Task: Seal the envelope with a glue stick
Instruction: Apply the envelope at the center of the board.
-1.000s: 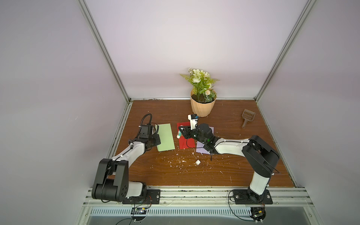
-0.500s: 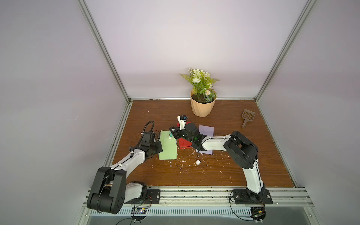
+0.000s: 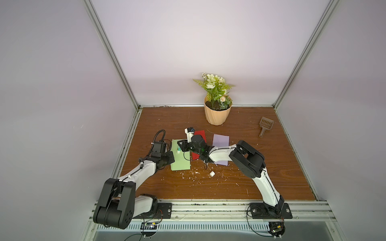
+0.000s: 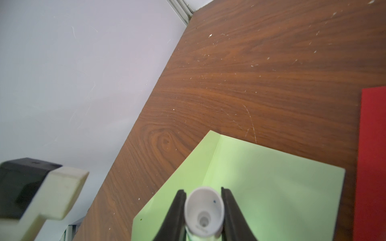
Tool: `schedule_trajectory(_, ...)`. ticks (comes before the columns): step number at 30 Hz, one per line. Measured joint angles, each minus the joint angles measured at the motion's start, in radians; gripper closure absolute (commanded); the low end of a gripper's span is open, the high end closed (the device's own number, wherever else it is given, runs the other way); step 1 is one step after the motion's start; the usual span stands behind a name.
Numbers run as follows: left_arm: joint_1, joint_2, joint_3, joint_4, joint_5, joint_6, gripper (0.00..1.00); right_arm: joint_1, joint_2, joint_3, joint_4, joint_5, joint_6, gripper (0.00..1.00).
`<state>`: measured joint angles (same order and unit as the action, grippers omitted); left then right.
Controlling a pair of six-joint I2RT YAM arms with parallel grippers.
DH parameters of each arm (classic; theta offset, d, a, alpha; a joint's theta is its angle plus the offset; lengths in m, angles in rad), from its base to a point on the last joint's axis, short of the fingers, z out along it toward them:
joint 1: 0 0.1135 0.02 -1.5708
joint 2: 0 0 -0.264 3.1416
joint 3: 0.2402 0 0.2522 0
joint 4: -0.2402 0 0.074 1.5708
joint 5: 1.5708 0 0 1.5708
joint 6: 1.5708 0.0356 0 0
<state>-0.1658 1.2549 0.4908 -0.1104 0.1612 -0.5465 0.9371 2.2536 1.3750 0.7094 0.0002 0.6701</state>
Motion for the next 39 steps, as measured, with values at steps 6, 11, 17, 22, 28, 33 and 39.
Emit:
schedule_trajectory(6, 0.000, 0.004, 0.000, 0.005, 0.000, 0.000, 0.99, 0.000, 0.000, 0.006, -0.008, 0.016, -0.001, 1.00)
schedule_trajectory(11, 0.000, 0.005, 0.000, 0.007, 0.000, 0.000, 0.99, 0.005, 0.000, 0.005, -0.002, 0.059, -0.007, 1.00)
schedule_trajectory(17, -0.001, 0.005, 0.000, 0.006, 0.000, 0.000, 1.00, 0.010, 0.012, 0.005, 0.028, 0.087, -0.018, 1.00)
schedule_trajectory(22, -0.001, 0.005, 0.000, 0.006, -0.001, 0.000, 1.00, 0.019, 0.011, -0.016, 0.061, 0.101, -0.040, 1.00)
schedule_trajectory(28, -0.001, 0.005, 0.000, 0.006, -0.008, 0.000, 1.00, 0.031, -0.010, -0.079, 0.124, 0.108, -0.062, 1.00)
schedule_trajectory(33, -0.001, 0.006, 0.000, 0.006, -0.009, 0.000, 1.00, 0.040, -0.031, -0.126, 0.156, 0.108, -0.069, 1.00)
schedule_trajectory(39, -0.001, 0.008, 0.000, 0.006, -0.008, -0.001, 1.00, 0.050, -0.045, -0.159, 0.177, 0.106, -0.069, 1.00)
